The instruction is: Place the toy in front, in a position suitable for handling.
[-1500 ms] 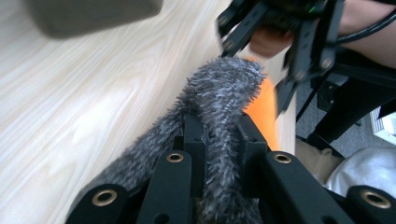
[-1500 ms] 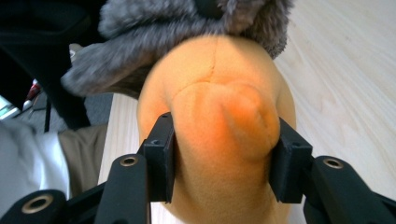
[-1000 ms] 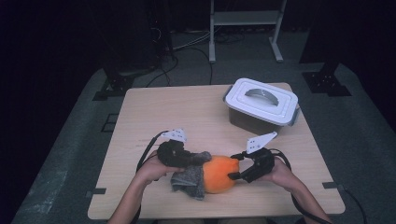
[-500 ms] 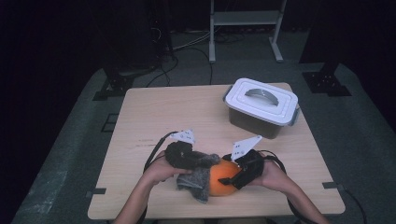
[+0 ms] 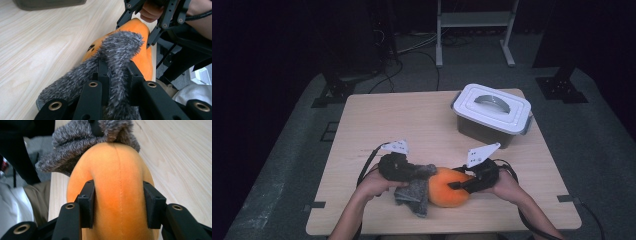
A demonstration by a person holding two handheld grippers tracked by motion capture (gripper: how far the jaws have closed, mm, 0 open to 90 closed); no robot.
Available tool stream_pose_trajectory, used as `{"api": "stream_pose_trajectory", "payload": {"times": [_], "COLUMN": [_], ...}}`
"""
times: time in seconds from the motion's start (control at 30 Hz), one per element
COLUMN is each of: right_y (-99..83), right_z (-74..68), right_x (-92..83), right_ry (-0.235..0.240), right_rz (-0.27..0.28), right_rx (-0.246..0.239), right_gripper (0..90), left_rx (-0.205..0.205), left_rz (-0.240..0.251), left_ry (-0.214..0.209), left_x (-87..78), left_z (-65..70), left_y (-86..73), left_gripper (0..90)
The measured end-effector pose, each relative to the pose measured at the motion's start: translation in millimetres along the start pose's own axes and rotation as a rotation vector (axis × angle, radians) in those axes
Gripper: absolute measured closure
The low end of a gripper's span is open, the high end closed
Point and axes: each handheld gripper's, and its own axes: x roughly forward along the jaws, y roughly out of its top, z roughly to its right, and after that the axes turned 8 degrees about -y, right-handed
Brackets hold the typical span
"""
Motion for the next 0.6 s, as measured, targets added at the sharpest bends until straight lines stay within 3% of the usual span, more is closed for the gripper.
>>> {"api": "stream_pose_trajectory", "payload": {"times": [0.07, 0.2, 0.4, 0.6], "right_y": [-0.8, 5.2, 16.7, 5.9], "right_z": [1.9, -1.8, -8.5, -2.0], "right_x": [0.3, 5.6, 20.3, 16.7], "right_ry": [0.009, 0.019, 0.051, 0.060], "right_rz": [0.018, 0.038, 0.067, 0.044], "right_rx": [0.010, -0.014, -0.061, -0.061], "right_gripper": [51.9, 52.3, 52.3, 47.1], "left_rx": [-0.003, 0.014, 0.045, 0.021], "left_rz": [0.002, 0.015, -0.013, -0.019], "left_ry": [-0.006, -0.027, -0.009, -0.001], "left_x": [-2.2, -9.3, -14.5, -11.7], "left_z": [-0.2, 2.8, 8.5, 2.3], "left_y": [0.2, 6.8, 12.2, 4.6], "left_gripper": [77.6, 77.7, 77.7, 77.6]}}
